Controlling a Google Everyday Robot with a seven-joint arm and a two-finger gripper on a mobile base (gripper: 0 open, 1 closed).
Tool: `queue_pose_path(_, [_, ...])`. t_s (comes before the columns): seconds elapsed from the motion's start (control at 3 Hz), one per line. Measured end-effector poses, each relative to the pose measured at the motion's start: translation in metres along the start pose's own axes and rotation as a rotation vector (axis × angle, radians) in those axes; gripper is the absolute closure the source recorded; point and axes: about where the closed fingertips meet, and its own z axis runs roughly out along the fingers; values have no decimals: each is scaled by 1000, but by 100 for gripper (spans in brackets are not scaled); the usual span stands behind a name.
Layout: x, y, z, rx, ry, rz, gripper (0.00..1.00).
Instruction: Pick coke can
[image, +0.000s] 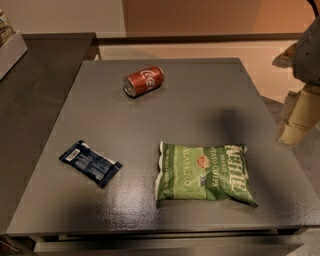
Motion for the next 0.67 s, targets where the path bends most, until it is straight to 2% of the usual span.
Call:
queue_pose_path(0.33, [-1,-1,-1,2,-2,-4,0])
queue_pose_path(0.67, [-16,-8,5,5,-14,-47,0])
